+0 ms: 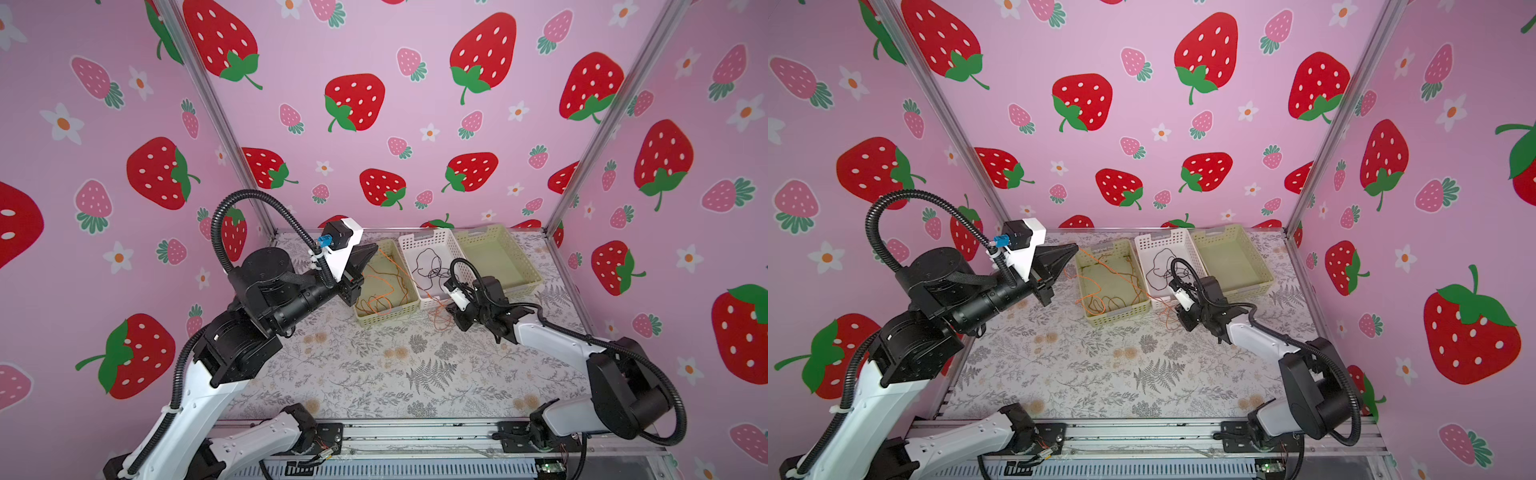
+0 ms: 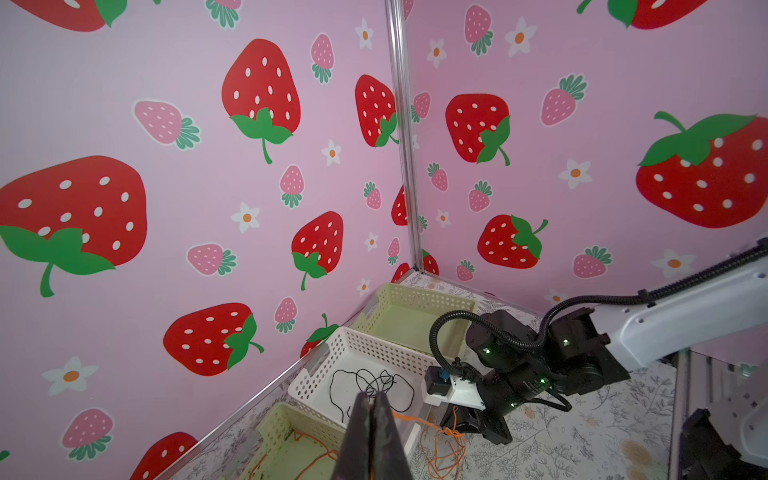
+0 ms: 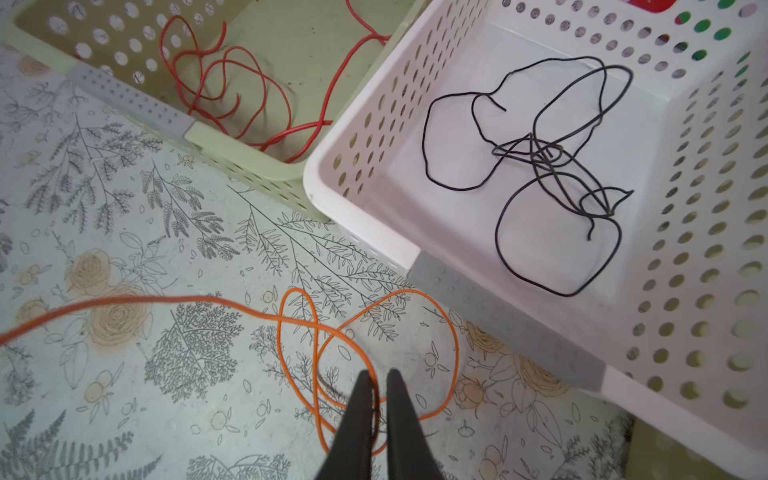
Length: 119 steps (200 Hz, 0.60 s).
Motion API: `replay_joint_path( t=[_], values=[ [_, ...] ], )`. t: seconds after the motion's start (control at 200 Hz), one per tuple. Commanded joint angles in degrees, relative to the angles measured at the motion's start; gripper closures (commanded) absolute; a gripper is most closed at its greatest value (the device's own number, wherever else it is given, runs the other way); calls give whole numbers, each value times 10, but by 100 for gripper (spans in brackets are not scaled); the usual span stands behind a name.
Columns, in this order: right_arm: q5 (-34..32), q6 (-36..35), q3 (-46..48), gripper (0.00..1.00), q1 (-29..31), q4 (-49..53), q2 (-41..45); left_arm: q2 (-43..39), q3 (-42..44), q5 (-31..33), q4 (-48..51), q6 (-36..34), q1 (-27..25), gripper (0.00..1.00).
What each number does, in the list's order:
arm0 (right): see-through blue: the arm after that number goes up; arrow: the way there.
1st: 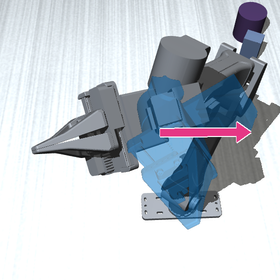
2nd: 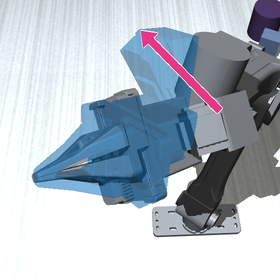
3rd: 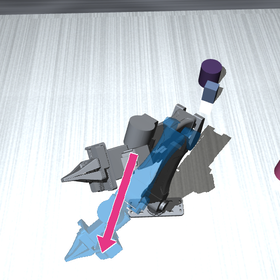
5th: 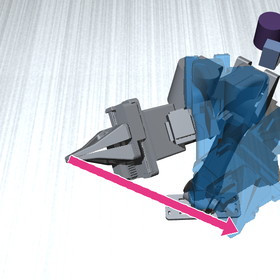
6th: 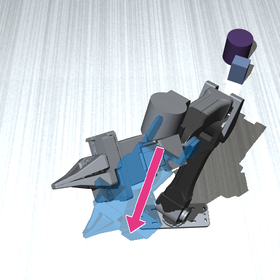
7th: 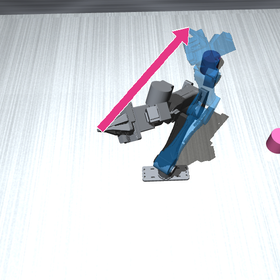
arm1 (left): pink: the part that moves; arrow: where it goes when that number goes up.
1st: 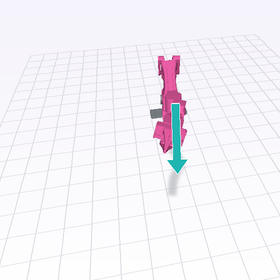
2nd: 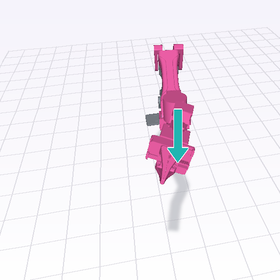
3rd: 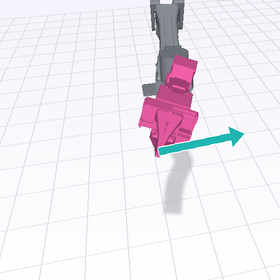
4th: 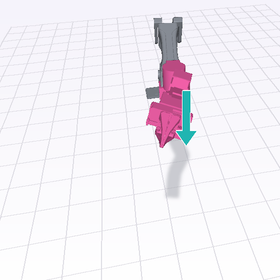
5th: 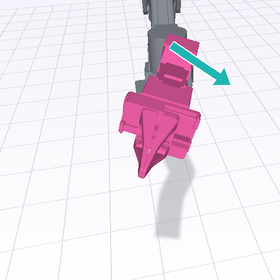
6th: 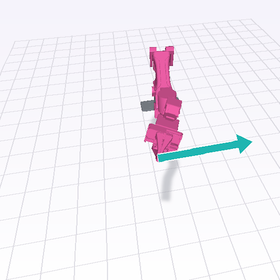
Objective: Untangle the cables
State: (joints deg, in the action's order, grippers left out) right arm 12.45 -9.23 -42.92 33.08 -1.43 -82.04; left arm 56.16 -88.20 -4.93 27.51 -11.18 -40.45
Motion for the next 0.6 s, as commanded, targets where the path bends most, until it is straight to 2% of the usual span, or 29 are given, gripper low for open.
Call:
replay_joint_path(
  t=[0.0, 0.085, 0.225, 0.355, 0.495, 0.59],
  values=[
    [10, -24, 21, 77, -5, 44, 2, 10, -8, -62, -36, 6, 3, 100],
    [52, -28, 35, 64, -3, 17, 17, 31, -11, -103, -33, 16, 2, 100],
    [64, -25, 45, 52, 1, -13, 41, 50, 3, -128, -68, 38, 0, 100],
    [62, -29, 44, 51, 7, -16, 56, 60, 2, -129, -85, 41, -5, 100],
    [30, -23, 43, 51, 8, -8, 45, 61, -6, -114, -91, 42, -9, 100],
    [58, -12, 42, 50, 10, -8, 46, 62, -10, -104, -93, 40, -11, 100]
  ],
)
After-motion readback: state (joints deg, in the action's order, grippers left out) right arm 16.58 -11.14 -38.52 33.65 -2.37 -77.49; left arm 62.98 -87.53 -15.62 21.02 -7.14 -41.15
